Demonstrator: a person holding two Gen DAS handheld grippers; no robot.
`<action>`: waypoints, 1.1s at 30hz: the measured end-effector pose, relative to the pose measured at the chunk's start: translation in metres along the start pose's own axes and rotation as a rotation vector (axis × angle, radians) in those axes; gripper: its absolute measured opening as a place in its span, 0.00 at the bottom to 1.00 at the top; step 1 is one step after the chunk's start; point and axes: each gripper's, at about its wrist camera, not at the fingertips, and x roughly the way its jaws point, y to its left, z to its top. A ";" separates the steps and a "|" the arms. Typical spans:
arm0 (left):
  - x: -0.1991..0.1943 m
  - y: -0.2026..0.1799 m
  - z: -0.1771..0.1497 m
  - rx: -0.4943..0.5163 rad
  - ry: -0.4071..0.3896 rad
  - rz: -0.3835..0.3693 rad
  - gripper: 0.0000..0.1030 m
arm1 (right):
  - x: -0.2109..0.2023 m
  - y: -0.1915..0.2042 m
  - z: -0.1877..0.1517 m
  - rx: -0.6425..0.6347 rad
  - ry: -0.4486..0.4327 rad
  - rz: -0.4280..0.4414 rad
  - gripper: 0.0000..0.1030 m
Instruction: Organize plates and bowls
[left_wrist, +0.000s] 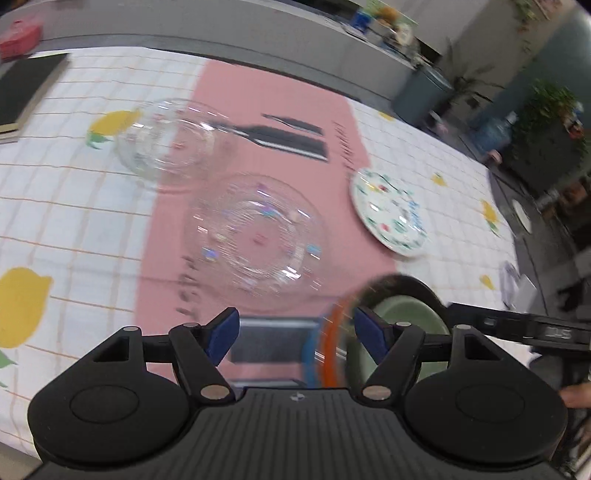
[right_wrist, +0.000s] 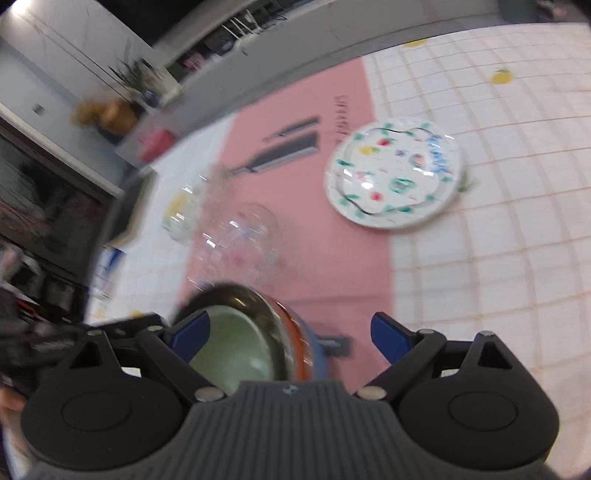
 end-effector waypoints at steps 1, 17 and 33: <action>0.002 -0.004 -0.002 0.009 0.015 -0.016 0.82 | 0.000 0.002 -0.001 -0.002 0.007 0.001 0.86; 0.038 -0.016 -0.018 0.014 0.143 0.035 0.45 | 0.035 0.032 -0.024 -0.118 0.062 -0.122 0.39; 0.007 0.023 -0.023 -0.008 0.095 0.150 0.36 | 0.063 0.085 -0.034 -0.154 0.104 -0.087 0.34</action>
